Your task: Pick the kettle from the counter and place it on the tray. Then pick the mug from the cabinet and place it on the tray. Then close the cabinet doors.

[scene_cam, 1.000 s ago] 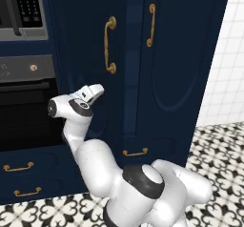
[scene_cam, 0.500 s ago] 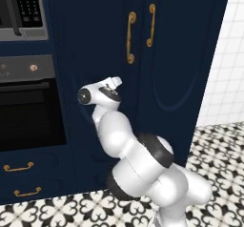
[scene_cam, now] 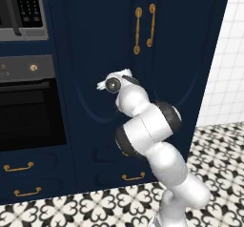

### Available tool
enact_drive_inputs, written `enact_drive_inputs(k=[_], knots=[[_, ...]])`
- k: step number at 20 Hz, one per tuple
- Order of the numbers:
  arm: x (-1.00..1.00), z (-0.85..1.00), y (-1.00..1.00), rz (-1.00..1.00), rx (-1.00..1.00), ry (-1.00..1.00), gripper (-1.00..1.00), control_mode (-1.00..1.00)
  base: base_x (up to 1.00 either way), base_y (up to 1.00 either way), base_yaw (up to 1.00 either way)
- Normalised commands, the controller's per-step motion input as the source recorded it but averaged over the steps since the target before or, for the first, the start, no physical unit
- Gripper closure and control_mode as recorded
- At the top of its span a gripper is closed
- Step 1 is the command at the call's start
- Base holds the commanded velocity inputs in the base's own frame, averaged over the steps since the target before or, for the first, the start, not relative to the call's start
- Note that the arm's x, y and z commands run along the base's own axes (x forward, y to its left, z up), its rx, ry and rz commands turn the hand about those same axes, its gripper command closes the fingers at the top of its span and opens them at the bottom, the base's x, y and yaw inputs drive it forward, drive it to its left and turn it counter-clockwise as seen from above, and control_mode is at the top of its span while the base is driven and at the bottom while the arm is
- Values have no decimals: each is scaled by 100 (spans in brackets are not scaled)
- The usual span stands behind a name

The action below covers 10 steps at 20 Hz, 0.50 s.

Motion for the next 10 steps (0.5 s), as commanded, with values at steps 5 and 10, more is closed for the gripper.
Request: enact_drive_inputs(k=[5,10], knots=[[88,0,-30,19,16,-2,-100,-100,0,0,0],[96,-1,-15,13,15,0,-100,-100,0,0,0]])
